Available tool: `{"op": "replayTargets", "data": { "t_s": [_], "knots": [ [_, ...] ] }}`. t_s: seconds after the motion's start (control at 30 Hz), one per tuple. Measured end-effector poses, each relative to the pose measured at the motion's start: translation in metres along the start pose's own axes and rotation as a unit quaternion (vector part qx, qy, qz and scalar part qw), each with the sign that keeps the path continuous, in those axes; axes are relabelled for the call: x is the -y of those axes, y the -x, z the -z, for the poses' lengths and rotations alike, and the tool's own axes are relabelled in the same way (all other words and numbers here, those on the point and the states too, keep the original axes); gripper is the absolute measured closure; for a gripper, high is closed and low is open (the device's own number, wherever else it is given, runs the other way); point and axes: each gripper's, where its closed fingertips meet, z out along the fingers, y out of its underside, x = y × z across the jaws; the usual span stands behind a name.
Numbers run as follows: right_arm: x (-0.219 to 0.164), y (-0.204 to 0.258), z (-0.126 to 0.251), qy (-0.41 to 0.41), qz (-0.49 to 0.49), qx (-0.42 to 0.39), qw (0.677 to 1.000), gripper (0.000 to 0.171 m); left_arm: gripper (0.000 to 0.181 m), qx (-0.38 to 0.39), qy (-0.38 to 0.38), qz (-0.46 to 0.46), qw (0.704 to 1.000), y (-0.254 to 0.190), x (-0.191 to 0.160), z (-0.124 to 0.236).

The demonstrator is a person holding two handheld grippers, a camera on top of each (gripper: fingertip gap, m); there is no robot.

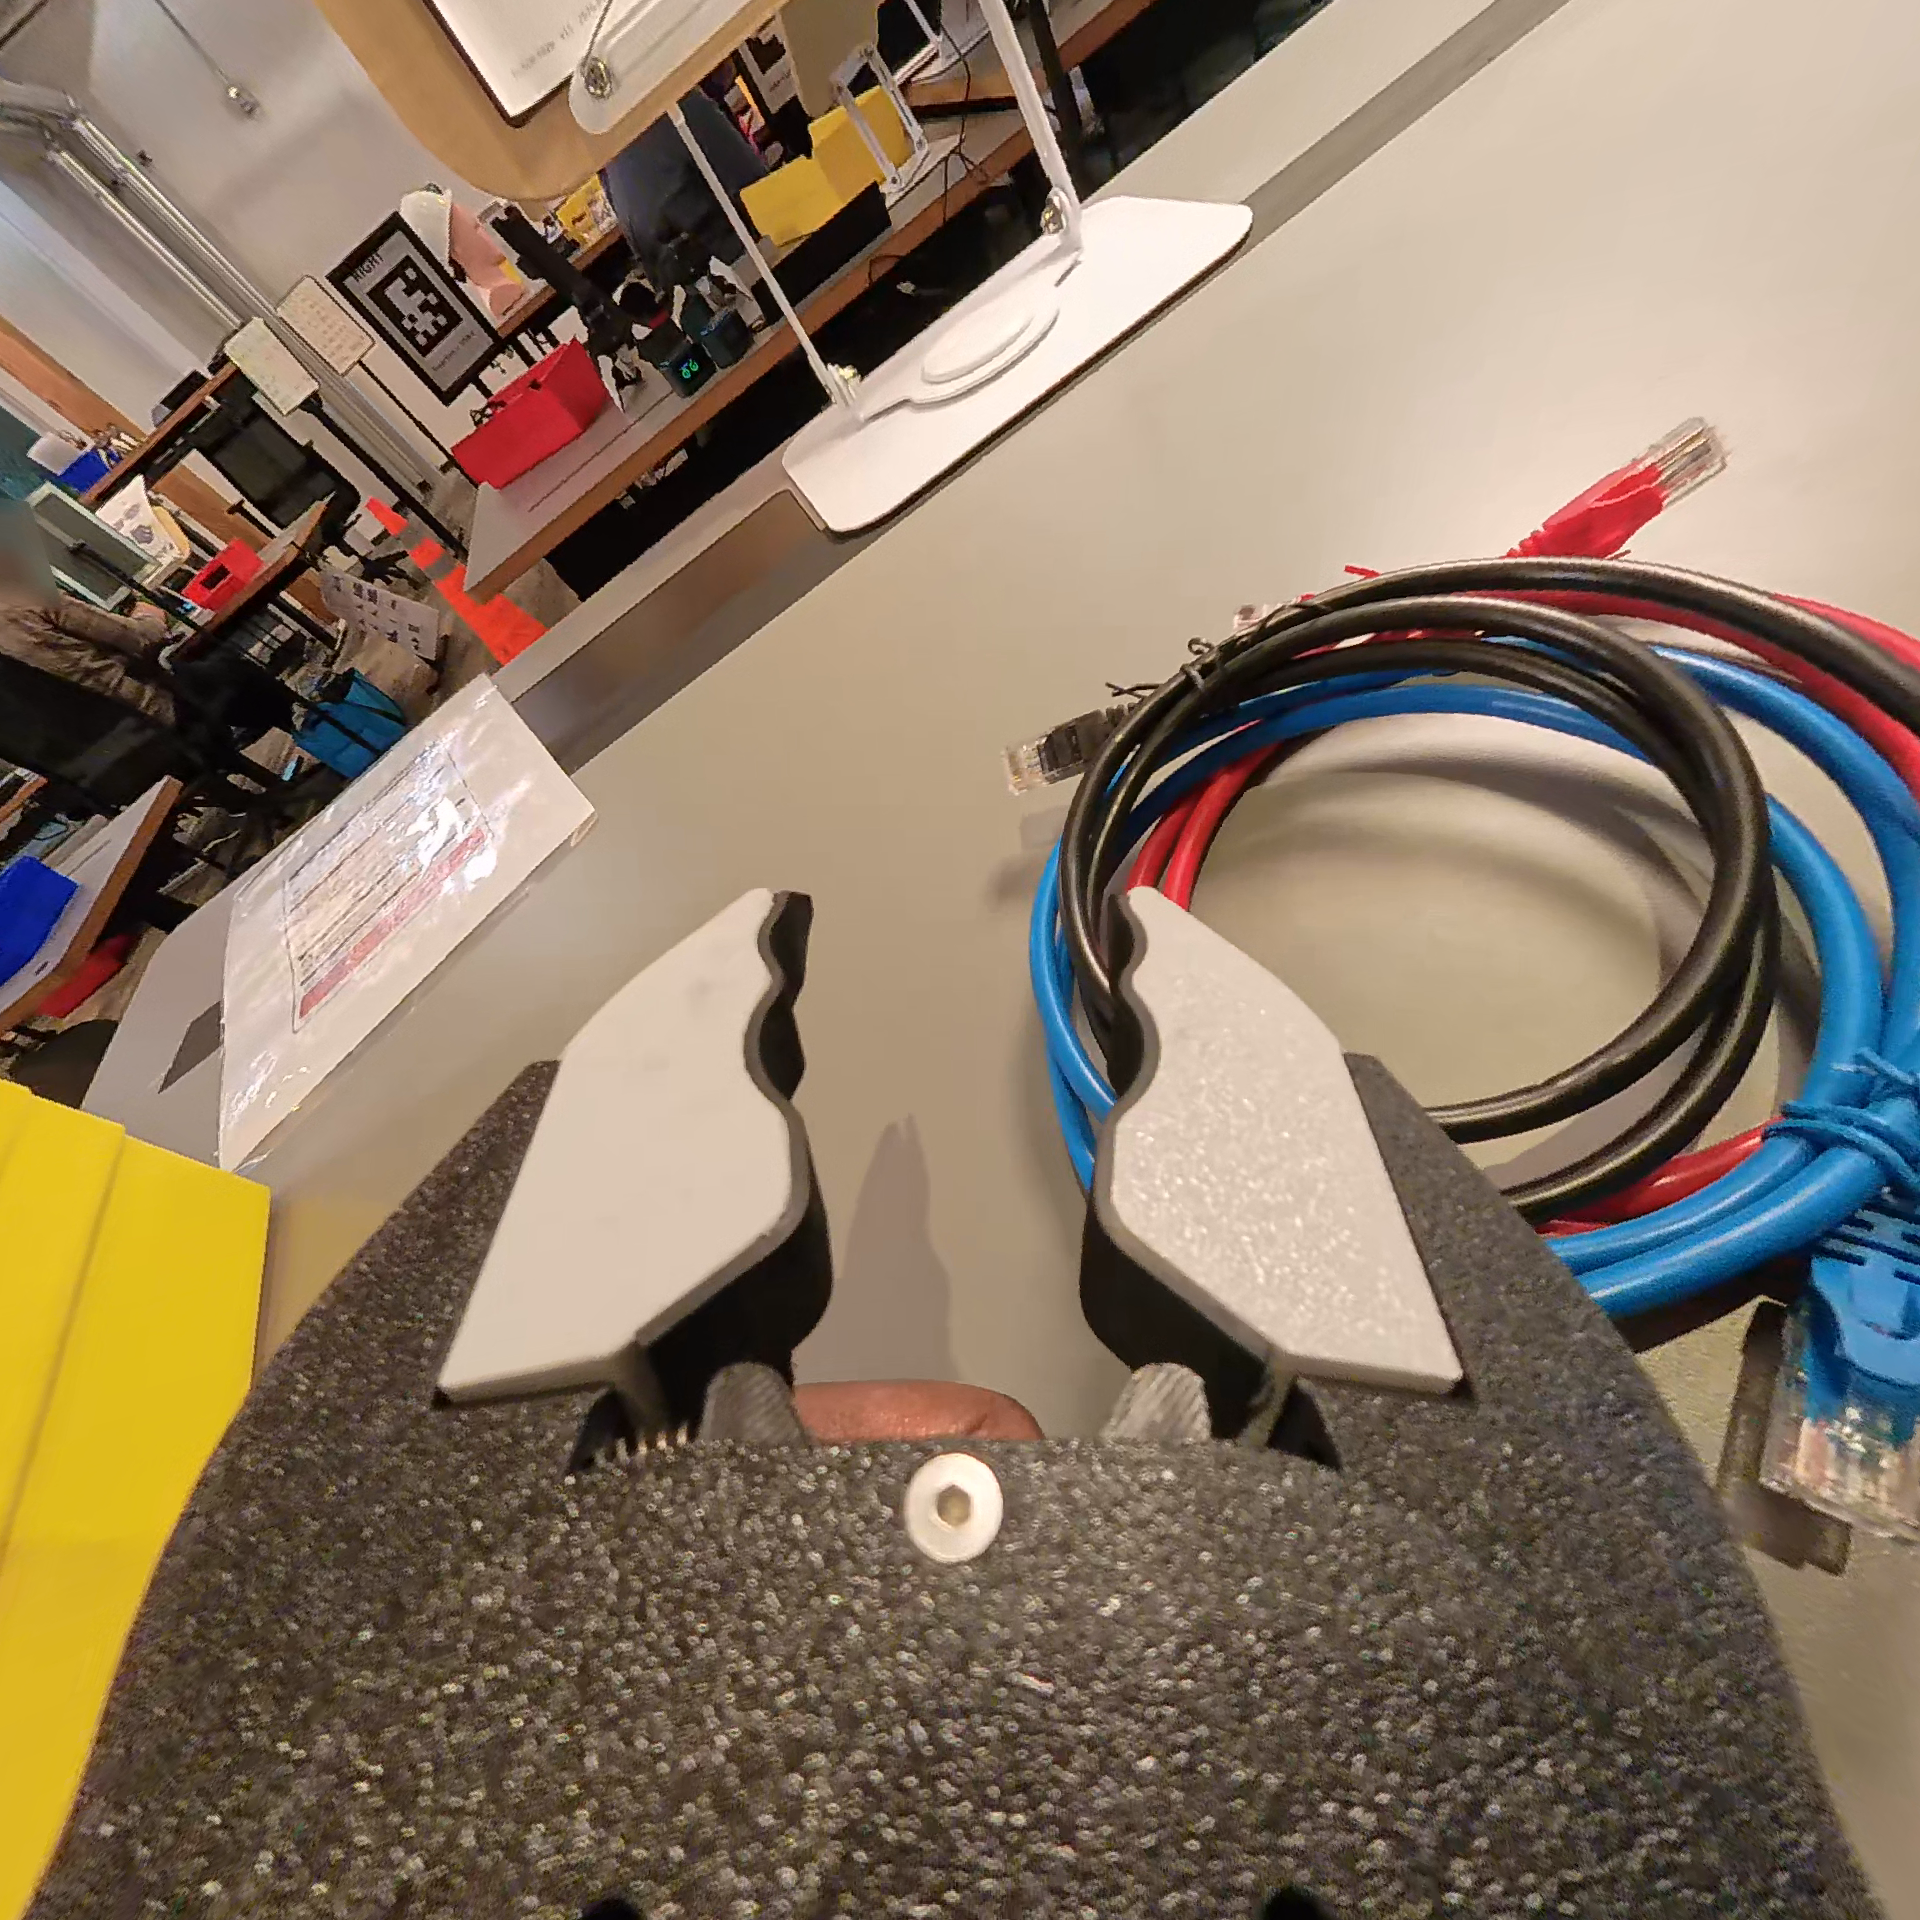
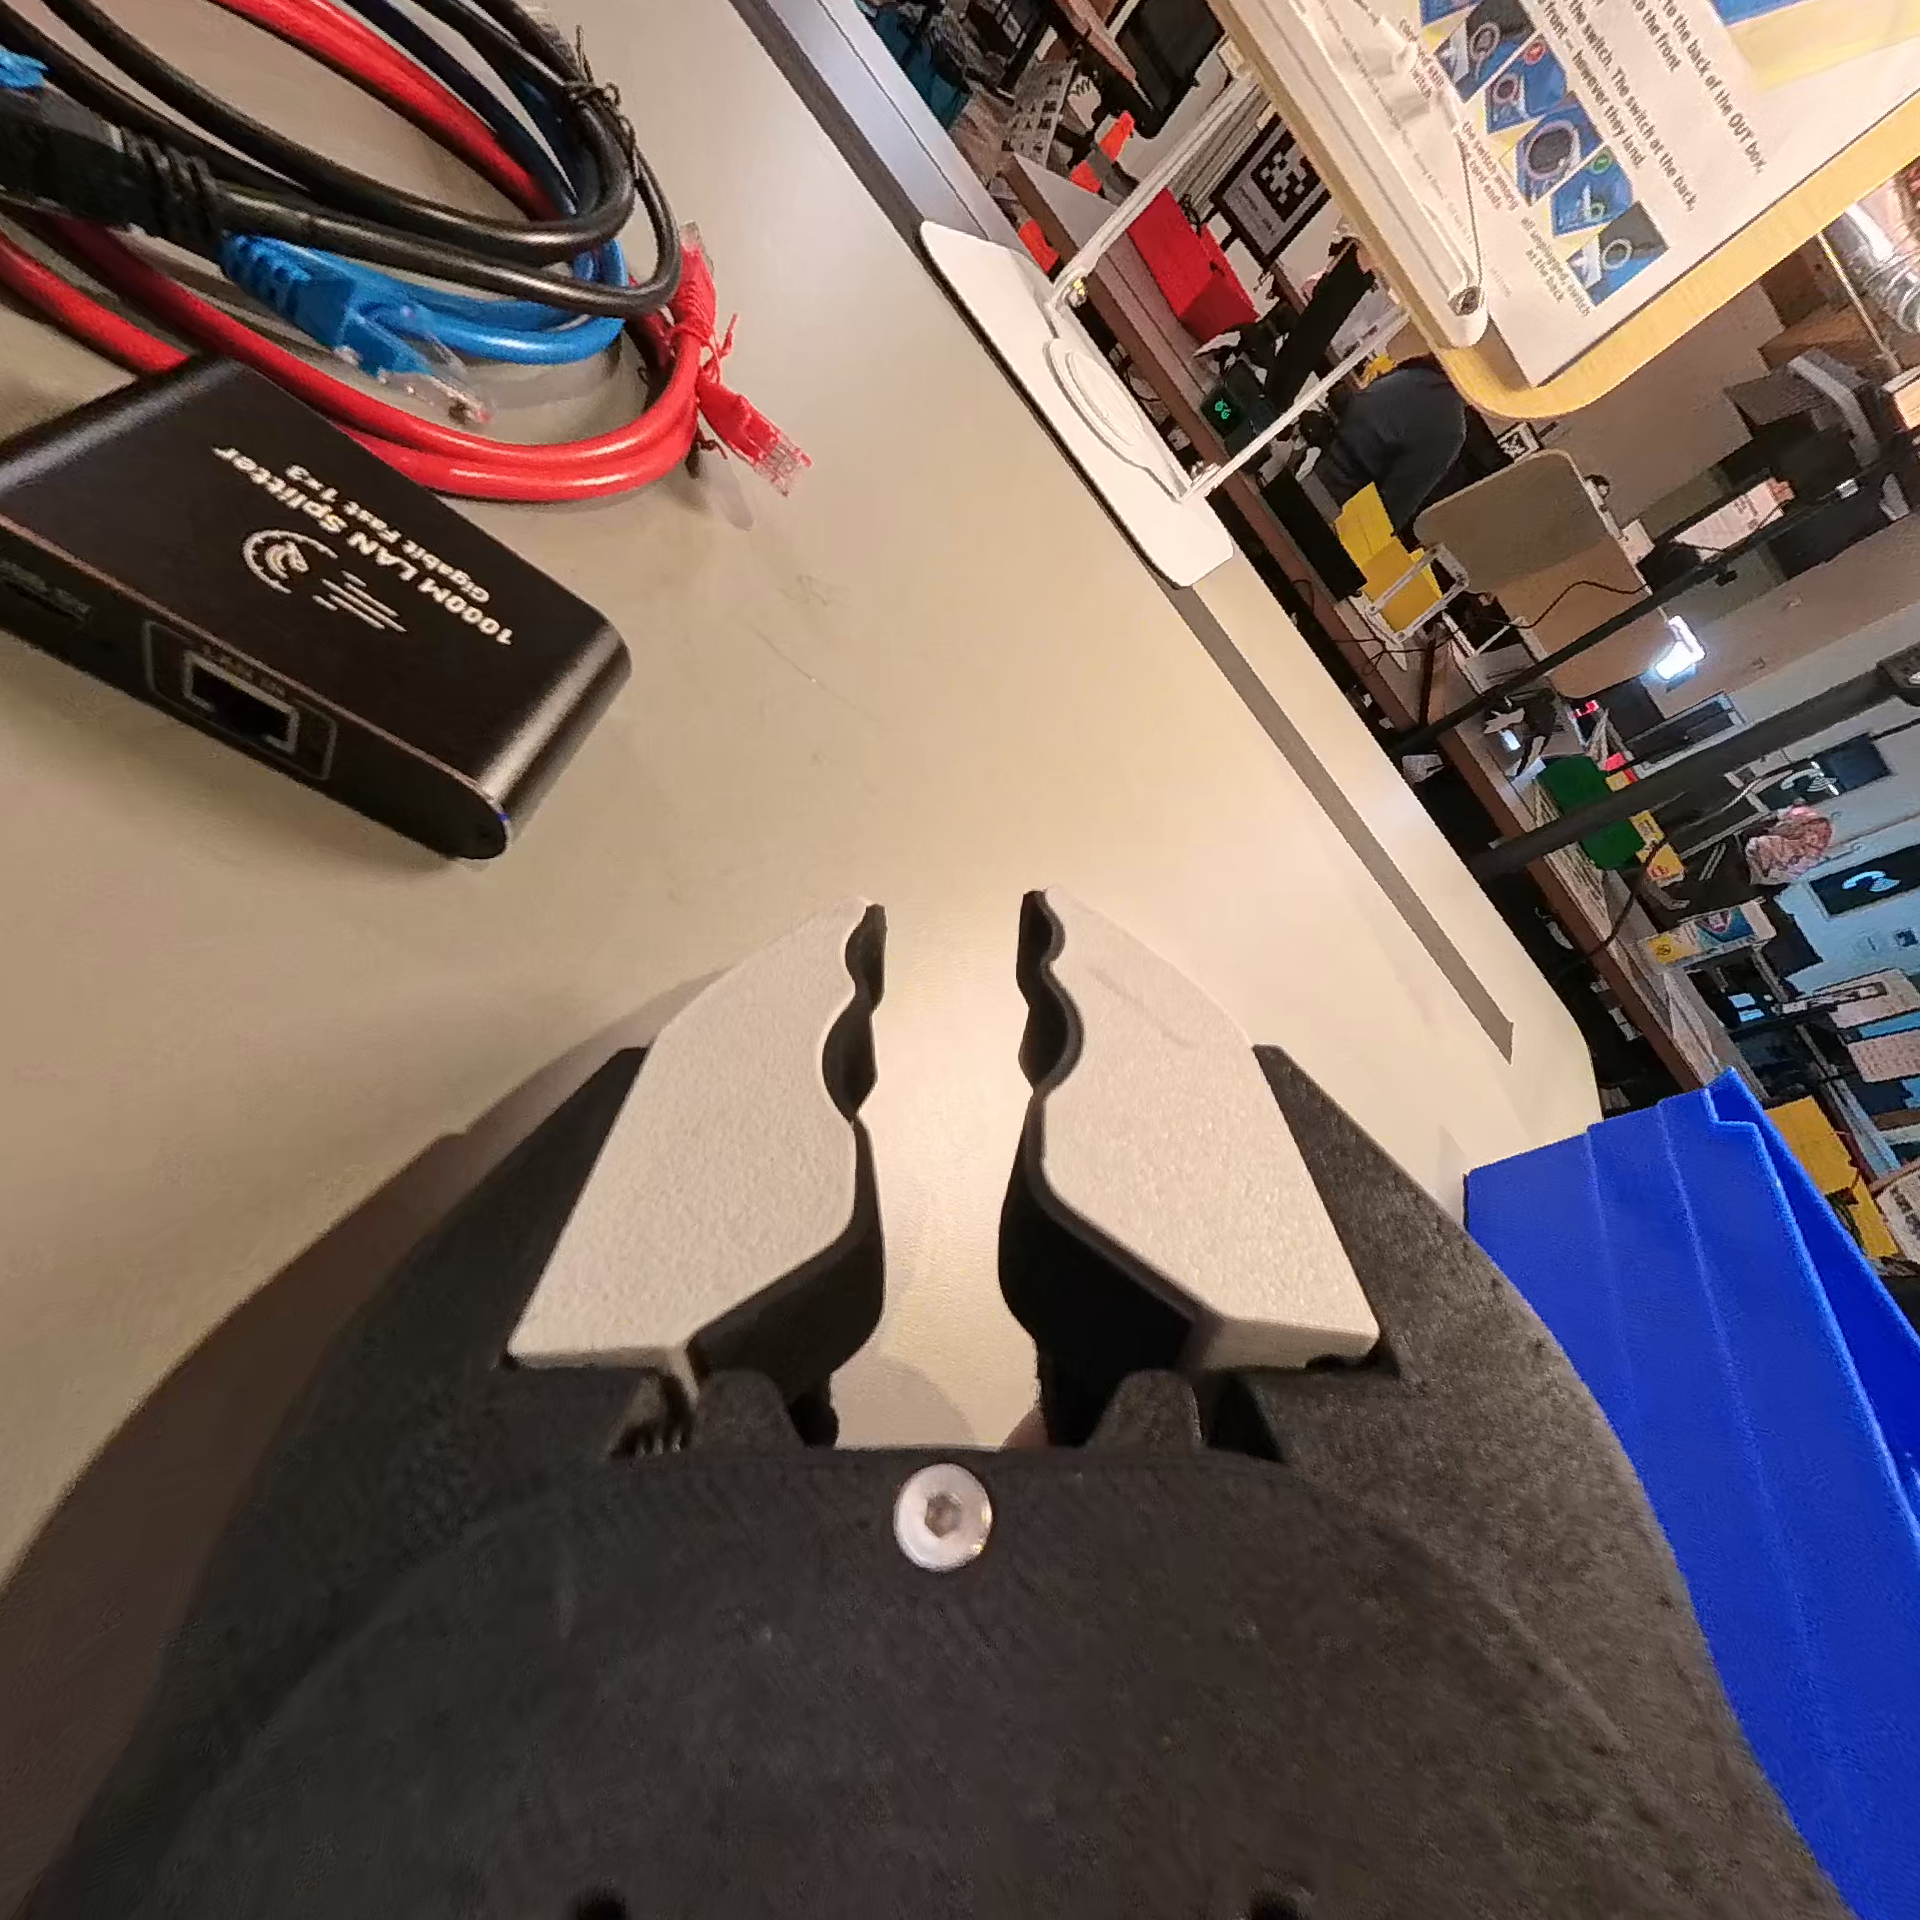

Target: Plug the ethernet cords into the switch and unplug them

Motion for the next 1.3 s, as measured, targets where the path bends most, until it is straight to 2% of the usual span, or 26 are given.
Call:
{"op": "replayTargets", "data": {
  "t_s": [0.43,0.73,0.9,1.0,1.13,1.3],
  "knots": [
    [0.000,0.005,0.000,-0.001,0.009,0.012,1.000,0.146,0.125,0.001,-0.001,-0.006,1.000,0.000,0.001,0.001],
    [0.003,0.022,0.003,-0.015,-0.003,0.098,0.995,0.145,0.125,-0.001,-0.005,-0.004,1.000,0.000,0.004,0.002],
    [0.005,0.031,0.005,-0.022,-0.020,0.158,0.987,0.143,0.127,-0.015,-0.029,0.058,0.998,0.007,0.010,0.007],
    [0.008,0.048,0.008,-0.028,-0.009,0.232,0.972,0.140,0.128,-0.034,-0.042,0.092,0.994,0.006,0.013,0.009],
    [0.011,0.067,0.012,-0.026,-0.014,0.343,0.939,0.127,0.128,-0.049,-0.054,0.111,0.991,0.005,0.016,0.012],
    [0.026,0.077,0.001,-0.029,-0.043,0.421,0.906,0.096,0.131,-0.080,-0.081,0.123,0.986,-0.002,0.026,0.017]
  ]
}}
